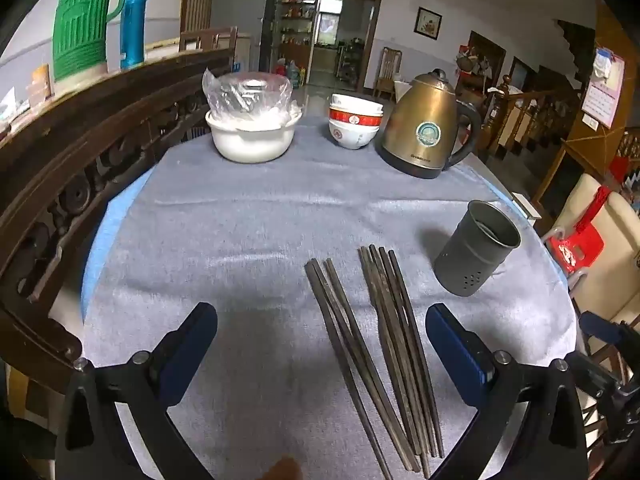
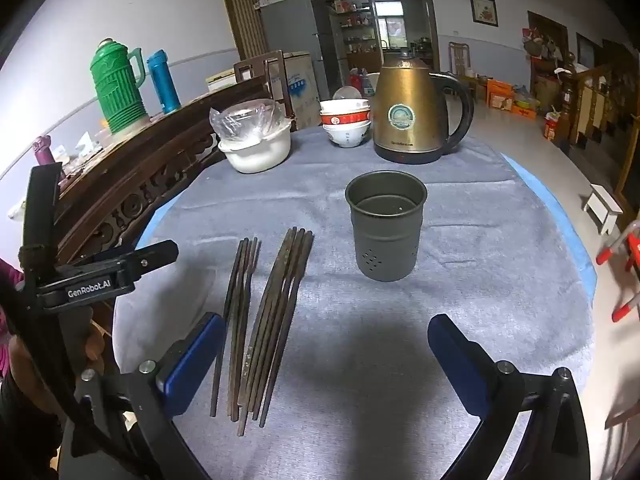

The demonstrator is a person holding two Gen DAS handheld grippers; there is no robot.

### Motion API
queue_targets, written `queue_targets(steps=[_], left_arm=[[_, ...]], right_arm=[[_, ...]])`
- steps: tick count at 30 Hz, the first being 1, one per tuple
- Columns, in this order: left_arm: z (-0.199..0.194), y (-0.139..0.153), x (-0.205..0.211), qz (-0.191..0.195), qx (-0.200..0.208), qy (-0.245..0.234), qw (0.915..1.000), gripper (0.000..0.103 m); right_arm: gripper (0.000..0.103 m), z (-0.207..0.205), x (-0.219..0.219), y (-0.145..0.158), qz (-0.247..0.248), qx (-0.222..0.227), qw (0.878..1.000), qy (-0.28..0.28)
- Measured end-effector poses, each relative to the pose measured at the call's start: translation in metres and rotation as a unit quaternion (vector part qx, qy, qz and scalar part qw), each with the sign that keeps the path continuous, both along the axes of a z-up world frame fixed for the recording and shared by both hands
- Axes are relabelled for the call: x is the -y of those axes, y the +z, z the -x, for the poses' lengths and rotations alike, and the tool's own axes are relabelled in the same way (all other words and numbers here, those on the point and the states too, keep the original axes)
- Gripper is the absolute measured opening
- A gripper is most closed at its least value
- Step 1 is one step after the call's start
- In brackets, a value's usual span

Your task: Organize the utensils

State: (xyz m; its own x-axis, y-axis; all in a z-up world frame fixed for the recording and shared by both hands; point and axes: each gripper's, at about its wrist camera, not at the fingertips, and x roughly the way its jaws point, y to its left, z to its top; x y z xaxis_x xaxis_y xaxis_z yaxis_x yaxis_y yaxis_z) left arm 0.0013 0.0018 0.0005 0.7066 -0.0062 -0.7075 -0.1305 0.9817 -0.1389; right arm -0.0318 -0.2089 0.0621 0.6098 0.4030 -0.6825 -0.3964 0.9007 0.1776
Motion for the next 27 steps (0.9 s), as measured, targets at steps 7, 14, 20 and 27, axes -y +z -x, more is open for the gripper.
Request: queue_targets(steps=[7, 14, 20, 27], left_arm=[[0.004, -0.002, 0.006, -0.009, -0.008, -0.010, 0.9999, 0.103], [0.005, -0.002, 0.003, -0.010, -0.011, 0.005, 0.9999, 0.103], [0.006, -0.004, 0.004, -0.020, -0.016, 0.008, 0.9996, 0.103], [0.005, -0.005, 0.004, -0.024, -0.021, 0.010, 0.9994, 0.103]], right_arm=[[0.103, 0.000, -0.001, 0.000, -0.005, 0.007, 1.000, 0.001], [0.103, 0.001, 0.001, 0.004, -0.008, 0.010, 1.000, -0.005], [0.103, 0.002, -0.002, 0.002, -0.007, 0.014, 1.000, -0.007], [0.103, 0.004, -0.008, 0.005, 0.000, 0.020, 1.000, -0.007]])
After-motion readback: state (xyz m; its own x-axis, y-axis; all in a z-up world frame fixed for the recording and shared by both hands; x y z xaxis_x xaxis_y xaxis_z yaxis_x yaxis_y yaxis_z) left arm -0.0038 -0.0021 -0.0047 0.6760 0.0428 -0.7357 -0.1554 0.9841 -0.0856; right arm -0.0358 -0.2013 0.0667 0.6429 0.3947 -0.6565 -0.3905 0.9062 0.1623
